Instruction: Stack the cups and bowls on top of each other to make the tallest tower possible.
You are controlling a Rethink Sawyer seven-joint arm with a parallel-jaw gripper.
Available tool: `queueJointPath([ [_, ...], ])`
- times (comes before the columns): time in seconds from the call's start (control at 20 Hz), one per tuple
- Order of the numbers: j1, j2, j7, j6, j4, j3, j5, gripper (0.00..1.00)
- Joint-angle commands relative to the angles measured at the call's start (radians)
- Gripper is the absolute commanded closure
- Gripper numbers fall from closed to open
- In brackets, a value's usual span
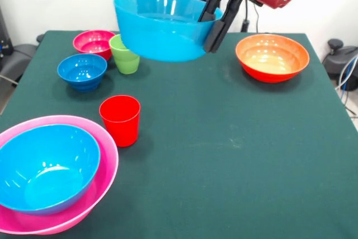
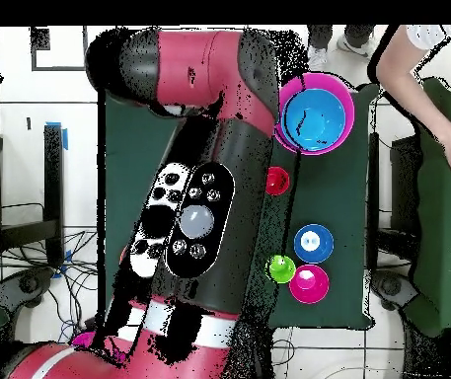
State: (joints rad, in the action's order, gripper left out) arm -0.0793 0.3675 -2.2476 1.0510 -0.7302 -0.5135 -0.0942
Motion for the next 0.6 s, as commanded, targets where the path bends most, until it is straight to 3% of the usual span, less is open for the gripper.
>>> queueJointPath([
  [0.05, 0.068, -0.130, 0.257, 0.115, 0.198, 0.149, 0.040, 1.00],
  [0.6, 0.137, -0.224, 0.348, 0.213, 0.394, 0.164, 0.005, 1.00],
])
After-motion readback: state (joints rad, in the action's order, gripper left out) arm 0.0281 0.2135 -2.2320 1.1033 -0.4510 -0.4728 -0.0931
